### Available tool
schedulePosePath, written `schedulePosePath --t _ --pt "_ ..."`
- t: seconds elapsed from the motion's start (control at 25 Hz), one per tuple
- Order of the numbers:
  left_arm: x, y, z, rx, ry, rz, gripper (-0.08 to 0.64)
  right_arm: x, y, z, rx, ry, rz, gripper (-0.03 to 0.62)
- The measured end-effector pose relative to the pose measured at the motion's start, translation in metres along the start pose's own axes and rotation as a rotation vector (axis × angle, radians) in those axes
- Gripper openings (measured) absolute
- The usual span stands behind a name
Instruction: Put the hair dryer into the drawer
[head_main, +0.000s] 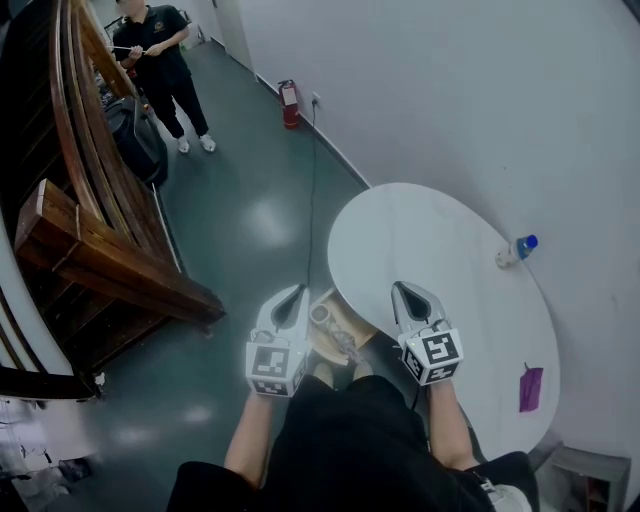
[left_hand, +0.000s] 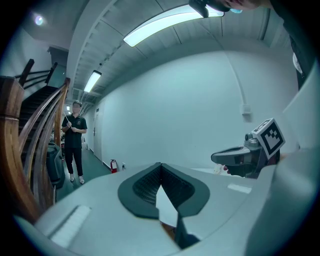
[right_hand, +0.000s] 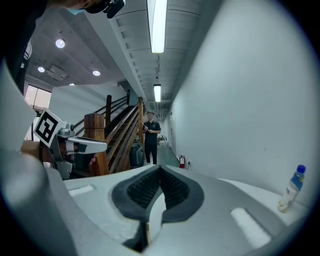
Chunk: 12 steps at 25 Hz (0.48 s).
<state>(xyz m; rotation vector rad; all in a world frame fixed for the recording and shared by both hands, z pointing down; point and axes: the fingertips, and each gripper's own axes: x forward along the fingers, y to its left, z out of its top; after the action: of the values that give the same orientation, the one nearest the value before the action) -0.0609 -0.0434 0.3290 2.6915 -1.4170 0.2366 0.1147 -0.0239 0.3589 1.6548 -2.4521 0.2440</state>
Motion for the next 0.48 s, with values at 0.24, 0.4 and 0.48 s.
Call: schedulePosePath --t 0.24,0.4,0.48 --pt "0.003 -0.0045 -0.0005 0.001 0.002 -0.014 0.008 -0.0002 0.0 0.0005 0.002 -0.003 0.003 0.005" --pt "0.0041 -0.0058 -0.0021 0.0 0.006 -0.021 0.008 0.0003 0.0001 -0.002 0.005 0.0 0.003 0.005" --pt "0.0047 -0.0064 -0.0027 0.001 0.006 -0.023 0.008 0.0002 -0.0008 -0.003 0.008 0.002 0.002 0.005"
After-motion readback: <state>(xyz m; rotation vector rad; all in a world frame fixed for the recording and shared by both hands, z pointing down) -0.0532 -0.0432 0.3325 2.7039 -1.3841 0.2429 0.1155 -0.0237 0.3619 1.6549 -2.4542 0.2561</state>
